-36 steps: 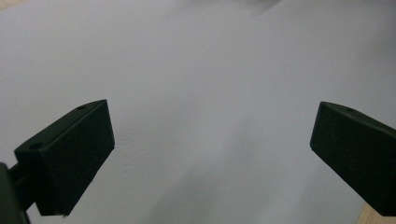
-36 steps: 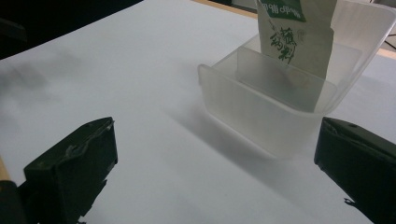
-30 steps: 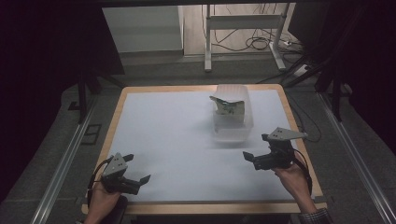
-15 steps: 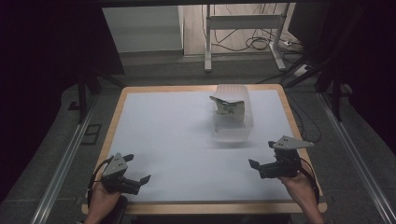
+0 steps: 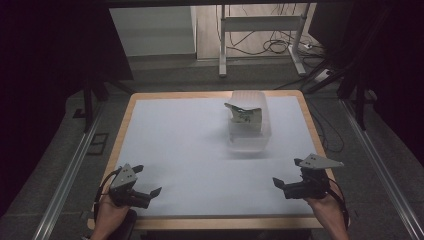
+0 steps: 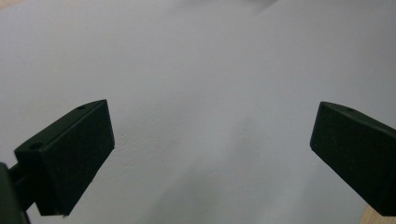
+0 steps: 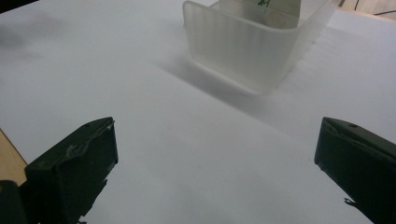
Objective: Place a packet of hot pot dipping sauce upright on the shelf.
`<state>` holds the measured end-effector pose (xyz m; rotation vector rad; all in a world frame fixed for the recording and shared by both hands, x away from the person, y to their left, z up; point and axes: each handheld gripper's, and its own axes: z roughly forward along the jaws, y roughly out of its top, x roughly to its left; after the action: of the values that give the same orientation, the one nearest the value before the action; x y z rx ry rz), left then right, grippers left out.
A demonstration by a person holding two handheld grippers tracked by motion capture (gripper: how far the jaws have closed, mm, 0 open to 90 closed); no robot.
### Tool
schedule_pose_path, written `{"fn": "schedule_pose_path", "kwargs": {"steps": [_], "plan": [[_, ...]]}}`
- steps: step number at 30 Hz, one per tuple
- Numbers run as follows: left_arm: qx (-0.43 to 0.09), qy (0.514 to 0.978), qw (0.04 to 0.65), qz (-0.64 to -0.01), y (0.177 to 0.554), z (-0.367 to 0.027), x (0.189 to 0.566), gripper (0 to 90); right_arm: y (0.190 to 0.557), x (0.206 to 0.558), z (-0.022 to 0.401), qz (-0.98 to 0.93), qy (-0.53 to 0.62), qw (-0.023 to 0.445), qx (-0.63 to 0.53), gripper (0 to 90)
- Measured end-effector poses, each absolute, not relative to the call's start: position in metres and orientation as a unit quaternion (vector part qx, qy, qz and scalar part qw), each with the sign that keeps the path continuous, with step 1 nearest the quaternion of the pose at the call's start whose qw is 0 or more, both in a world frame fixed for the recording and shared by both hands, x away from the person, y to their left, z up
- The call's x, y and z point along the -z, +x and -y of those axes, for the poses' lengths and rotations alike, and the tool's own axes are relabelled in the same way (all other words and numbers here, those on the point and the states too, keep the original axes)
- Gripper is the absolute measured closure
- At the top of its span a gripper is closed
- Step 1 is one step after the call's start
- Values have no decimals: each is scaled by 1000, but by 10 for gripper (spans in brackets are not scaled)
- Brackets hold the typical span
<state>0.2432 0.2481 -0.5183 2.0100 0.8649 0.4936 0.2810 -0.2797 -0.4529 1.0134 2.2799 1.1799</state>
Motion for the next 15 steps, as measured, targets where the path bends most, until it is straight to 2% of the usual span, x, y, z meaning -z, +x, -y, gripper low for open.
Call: {"fn": "schedule_pose_path", "kwargs": {"steps": [15], "plan": [[-198,810,429,-347,244,-247,519,0,273,467,296,-804,376,198,-416,0]]}}
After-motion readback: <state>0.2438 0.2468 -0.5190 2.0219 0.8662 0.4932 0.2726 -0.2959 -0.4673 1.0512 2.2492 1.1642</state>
